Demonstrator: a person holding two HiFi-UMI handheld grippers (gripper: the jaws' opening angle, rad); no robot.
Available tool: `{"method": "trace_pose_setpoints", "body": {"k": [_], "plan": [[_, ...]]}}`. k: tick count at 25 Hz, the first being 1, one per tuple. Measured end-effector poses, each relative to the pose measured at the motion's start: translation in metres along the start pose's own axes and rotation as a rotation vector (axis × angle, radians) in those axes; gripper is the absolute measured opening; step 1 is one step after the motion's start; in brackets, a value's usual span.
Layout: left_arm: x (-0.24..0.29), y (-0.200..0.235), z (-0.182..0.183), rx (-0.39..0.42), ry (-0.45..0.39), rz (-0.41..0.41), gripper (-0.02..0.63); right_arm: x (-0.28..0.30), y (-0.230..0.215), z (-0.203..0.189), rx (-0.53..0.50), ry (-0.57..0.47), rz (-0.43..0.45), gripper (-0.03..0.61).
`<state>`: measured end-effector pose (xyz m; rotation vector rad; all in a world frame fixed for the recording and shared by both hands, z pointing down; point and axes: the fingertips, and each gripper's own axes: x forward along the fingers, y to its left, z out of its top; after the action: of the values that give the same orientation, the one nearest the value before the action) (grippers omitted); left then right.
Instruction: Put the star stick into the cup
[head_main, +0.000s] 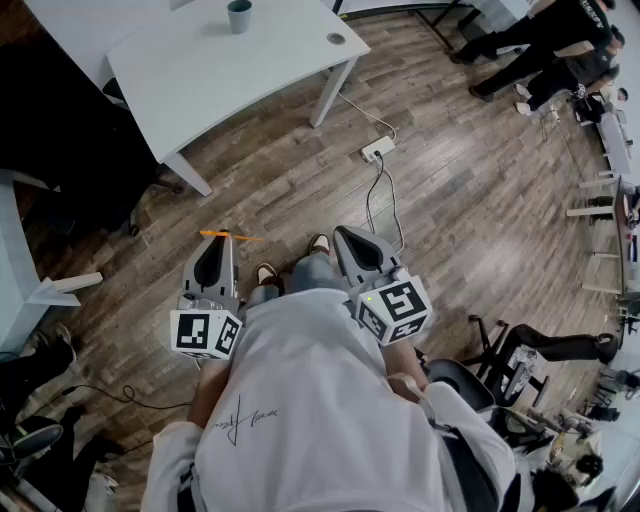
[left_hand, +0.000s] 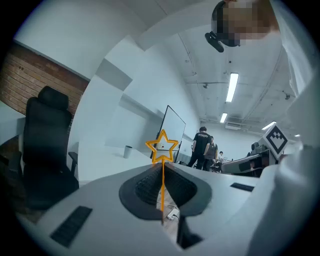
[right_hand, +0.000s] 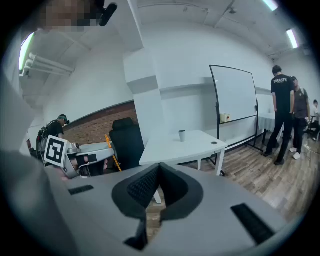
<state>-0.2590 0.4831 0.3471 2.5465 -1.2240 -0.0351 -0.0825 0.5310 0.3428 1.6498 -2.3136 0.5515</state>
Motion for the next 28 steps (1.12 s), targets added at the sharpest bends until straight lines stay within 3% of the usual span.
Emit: {"method": "trace_pose_setpoints", "body": {"k": [11, 17, 28], "plan": [[0.003, 0.004, -0.011, -0.009, 0.040, -0.031, 0.020, 0.000, 0.003, -0.016, 0.016, 0.022, -0.030, 0.008], [0.026, 0.007, -0.009, 0.014, 0.051, -0.018, 0.020, 0.017, -0.019, -0.007, 0.027, 0.008, -0.045, 0.009], [0.094, 0.022, 0.007, 0.064, 0.064, 0.039, 0.020, 0.071, -0.061, 0.027, -0.057, 0.014, -0.005, 0.009]]}}
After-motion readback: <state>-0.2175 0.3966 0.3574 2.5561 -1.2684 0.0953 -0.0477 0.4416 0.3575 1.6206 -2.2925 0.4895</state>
